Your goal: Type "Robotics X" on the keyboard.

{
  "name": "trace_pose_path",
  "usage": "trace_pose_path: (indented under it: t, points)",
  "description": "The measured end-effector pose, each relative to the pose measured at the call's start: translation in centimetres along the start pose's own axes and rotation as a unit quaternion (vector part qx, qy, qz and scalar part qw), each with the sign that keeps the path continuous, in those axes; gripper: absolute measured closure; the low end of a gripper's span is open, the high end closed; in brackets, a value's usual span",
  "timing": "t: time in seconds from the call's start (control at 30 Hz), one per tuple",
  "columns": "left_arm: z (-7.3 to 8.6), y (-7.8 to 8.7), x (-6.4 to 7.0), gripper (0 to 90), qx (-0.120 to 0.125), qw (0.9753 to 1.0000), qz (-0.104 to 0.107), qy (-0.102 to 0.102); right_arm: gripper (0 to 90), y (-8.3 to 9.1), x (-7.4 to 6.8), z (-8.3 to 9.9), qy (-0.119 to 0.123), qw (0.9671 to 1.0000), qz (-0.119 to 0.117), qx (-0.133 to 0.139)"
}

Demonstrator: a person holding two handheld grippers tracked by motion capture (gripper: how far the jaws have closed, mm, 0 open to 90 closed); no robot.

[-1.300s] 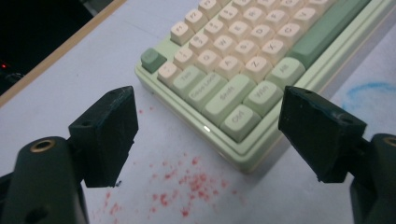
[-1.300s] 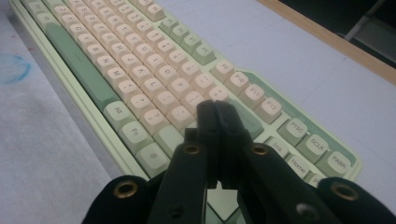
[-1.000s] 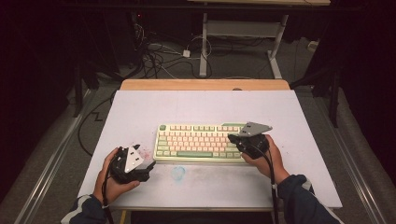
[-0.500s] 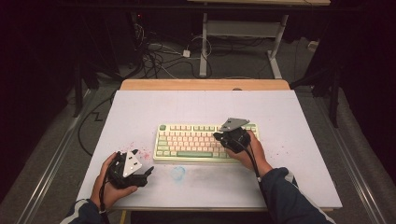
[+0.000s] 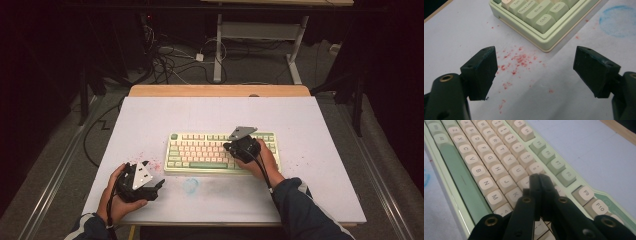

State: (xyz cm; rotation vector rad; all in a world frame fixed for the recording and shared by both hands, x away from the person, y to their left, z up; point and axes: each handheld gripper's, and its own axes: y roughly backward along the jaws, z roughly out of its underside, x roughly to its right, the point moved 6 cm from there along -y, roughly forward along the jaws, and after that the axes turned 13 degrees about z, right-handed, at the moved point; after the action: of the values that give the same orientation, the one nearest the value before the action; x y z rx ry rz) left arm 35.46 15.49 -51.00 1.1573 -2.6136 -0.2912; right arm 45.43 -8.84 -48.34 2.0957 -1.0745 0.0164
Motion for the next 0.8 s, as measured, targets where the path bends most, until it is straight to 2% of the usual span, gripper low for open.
trace_pose_path:
  t: [0.2,0.23,0.33,0.37,0.4,0.47,0.6,0.73,0.77,0.8]
  points:
    - [0.2,0.0,0.0,18.2,-0.006,1.0,-0.001,-0.002,90.0,-0.5,0.1,0.4,-0.004,0.9999,0.003,-0.012]
    - [0.2,-0.1,0.0,18.2,-0.007,1.0,0.0,-0.002,90.0,-0.7,0.0,0.5,0.002,0.9998,0.006,-0.019]
    - [0.2,-0.1,0.0,18.2,-0.006,1.0,0.001,-0.001,90.0,-0.5,-0.1,0.4,0.008,0.9998,0.004,-0.015]
    - [0.2,-0.1,0.0,18.2,-0.007,1.0,0.0,-0.002,90.0,0.1,0.2,0.2,-0.009,1.0,0.004,0.002]
    - [0.2,-0.1,0.0,18.2,-0.008,1.0,0.0,-0.001,90.0,0.1,0.2,0.2,-0.009,1.0,0.004,0.002]
    - [0.3,-0.1,0.0,18.2,-0.009,1.0,-0.001,-0.001,90.0,0.9,0.6,0.0,-0.026,0.9995,0.0,0.019]
    - [0.3,-0.2,0.0,18.2,-0.012,0.9999,-0.001,-0.003,89.8,1.8,0.9,-0.1,-0.039,0.9986,-0.004,0.034]
    - [0.5,-0.2,-0.1,18.2,-0.019,0.9998,-0.002,-0.005,85.4,3.0,1.2,-0.4,-0.04,0.9974,-0.005,0.059]
    - [0.5,-0.2,-0.1,18.4,-0.021,0.9998,-0.002,-0.005,80.7,3.5,1.3,-0.4,-0.038,0.9972,0.005,0.064]
    - [0.5,-0.2,-0.2,18.4,-0.02,0.9998,-0.003,-0.003,80.7,3.5,1.3,-0.4,-0.038,0.9972,0.005,0.064]
